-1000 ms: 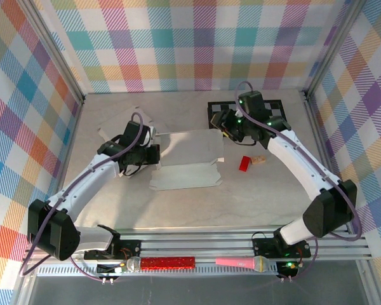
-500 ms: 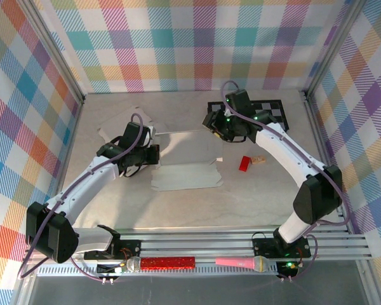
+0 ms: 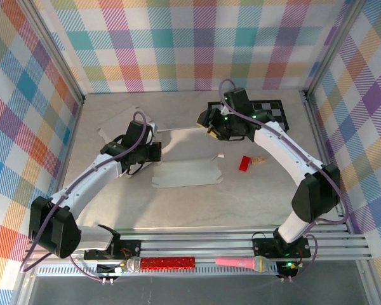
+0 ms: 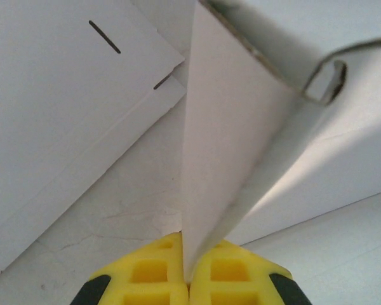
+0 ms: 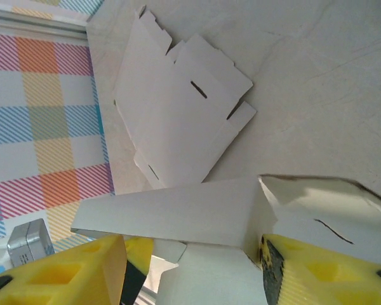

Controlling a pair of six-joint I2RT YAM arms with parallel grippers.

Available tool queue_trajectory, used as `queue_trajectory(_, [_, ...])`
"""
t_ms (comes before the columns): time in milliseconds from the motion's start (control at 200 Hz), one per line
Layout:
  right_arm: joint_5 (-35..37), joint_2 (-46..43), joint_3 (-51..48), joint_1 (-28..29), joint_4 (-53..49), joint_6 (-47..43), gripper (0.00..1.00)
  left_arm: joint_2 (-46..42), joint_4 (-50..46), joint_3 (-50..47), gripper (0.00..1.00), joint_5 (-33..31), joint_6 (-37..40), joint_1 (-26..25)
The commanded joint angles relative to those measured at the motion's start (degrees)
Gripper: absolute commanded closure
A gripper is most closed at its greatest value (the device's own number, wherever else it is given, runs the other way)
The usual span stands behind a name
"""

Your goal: Fold the paper box

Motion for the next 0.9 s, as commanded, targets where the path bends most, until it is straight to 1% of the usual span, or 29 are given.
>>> queue_trajectory(0, [-0.6,-5.0,-0.9,-2.7,0.3,-3.2,0.42,1.2,3.9,1.6,1.00,-2.6,2.0,-0.4])
queue_trajectory(115, [2.9,-11.9,-7.0,-3.9,0.2,-6.1,0.42,2.2,5.8,2.4,1.00,-3.1,2.8,-0.1])
queue_trajectory(200, [3.6,-15.4,-12.6,-4.0,1.3,-6.2,0.43,2.7,6.7,3.0,1.00,-3.2,3.2,-0.1])
queue_trajectory(290, [2.6,-16.2,-17.1,-4.0,3.3,-4.8,0.49,2.9,7.4,3.3,1.00,-3.0,3.5,0.0])
queue_trajectory(425, [2.4,-15.5,-20.9,-3.8,8.2,-2.1,0.52,2.6,7.6,3.1,1.00,-2.8,3.7,-0.2])
queue_trajectory(595, [3.6,-12.8,-22.4,-3.1,9.5,-2.0,0.54,2.3,7.6,3.2,1.00,-2.5,3.6,-0.1])
queue_trajectory(800, [1.5,-8.2,-21.5,-2.8,12.1,-0.9,0.57,2.5,7.2,3.8,1.00,-2.1,3.6,-0.1])
queue_trajectory(895, [1.9,-7.2,-21.4,-2.4,12.1,-1.0,0.58,2.6,7.2,3.8,1.00,-2.0,3.5,-0.2])
